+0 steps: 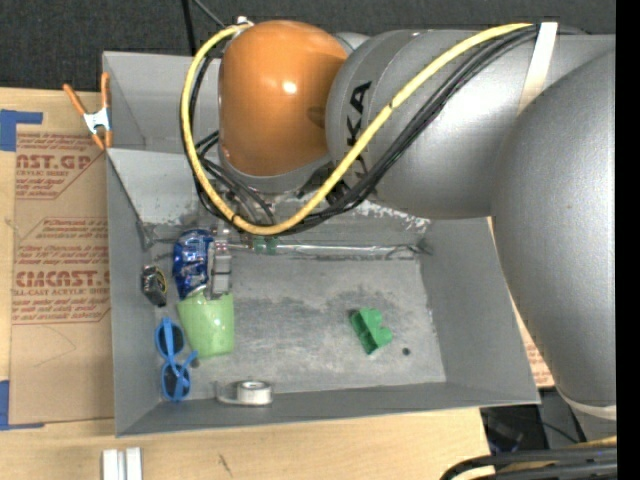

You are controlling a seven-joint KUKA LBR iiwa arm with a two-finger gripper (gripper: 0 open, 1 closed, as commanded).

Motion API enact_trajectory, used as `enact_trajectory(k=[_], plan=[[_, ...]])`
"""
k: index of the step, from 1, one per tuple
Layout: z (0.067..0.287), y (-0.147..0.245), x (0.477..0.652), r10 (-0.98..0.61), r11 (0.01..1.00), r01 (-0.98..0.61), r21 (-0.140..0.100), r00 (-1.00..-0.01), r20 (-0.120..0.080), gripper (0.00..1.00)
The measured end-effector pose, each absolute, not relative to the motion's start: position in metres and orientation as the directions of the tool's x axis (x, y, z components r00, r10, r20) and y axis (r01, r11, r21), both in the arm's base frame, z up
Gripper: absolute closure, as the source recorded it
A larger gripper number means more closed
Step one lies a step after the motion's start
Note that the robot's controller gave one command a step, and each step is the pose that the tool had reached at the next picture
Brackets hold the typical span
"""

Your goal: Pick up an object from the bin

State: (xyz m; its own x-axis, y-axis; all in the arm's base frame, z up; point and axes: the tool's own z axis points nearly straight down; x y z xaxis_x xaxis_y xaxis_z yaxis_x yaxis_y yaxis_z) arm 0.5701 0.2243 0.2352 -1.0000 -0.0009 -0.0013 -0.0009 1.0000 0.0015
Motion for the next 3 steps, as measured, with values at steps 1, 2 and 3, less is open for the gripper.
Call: enact_trajectory(k=[1,2,3], plan=[[0.110,0.203,0.589,-0.210,0.978,-0.210,0.000,-0.978,0.004,0.00],[0.201,0.177,0.552,-0.409,0.913,-0.409,-0.001,-0.913,-0.008,0.00],[0.113,0.249,0.573,-0.209,0.978,-0.209,0.002,-0.978,0.001,0.00]])
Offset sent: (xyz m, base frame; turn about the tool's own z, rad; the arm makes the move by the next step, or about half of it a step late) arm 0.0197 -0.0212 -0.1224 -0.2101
